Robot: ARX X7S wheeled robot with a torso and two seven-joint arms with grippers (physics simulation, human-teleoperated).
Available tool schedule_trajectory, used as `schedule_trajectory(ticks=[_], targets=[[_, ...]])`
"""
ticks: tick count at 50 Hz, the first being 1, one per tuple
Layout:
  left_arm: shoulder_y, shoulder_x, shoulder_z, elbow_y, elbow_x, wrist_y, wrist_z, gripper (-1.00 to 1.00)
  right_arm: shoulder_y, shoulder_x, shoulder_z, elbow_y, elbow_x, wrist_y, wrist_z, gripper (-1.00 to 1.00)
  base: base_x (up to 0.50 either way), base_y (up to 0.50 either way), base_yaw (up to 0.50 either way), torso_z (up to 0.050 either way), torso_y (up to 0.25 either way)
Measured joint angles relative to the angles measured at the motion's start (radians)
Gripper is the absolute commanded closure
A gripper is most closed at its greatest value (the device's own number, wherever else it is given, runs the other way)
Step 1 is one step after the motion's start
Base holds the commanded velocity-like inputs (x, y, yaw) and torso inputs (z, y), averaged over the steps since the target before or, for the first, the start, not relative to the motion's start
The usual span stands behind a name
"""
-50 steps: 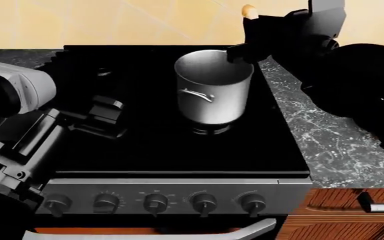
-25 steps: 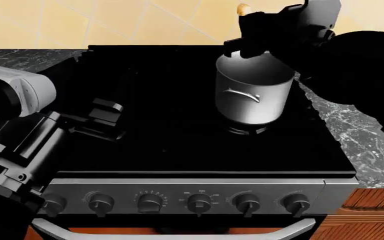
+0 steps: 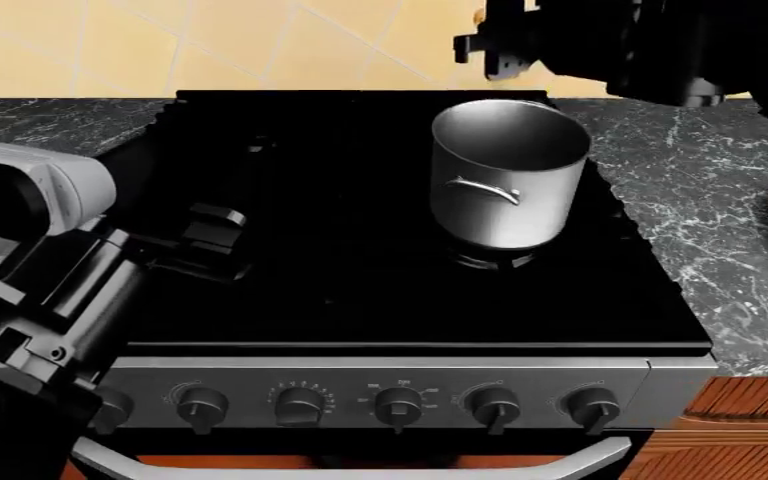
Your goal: Frozen meat rests on a plate on the counter. Retrieve the meat and place it in a pot on a burner. Then turn the burner on.
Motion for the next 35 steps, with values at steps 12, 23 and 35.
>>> schedule_trajectory(ticks=[12,23,35], targets=[[0.019,0.012,0.003,-0.015,0.029,0.021,0.027,-1.0,0.092,-0.063,-0.119,0.265,-0.103,-0.017,-0.182,1.0,0.0,0.0,0.0,0.0,0.0],[0.034,0.013,0.0,-0.021,0.04,0.034,0.036,-1.0,0.139,-0.124,-0.21,0.444,-0.18,-0.05,-0.331,1.0,0.0,0.0,0.0,0.0,0.0],[0.047,0.009,-0.005,-0.02,0.042,0.044,0.035,-1.0,0.149,-0.155,-0.267,0.529,-0.223,-0.06,-0.419,1.0,0.0,0.0,0.0,0.0,0.0]])
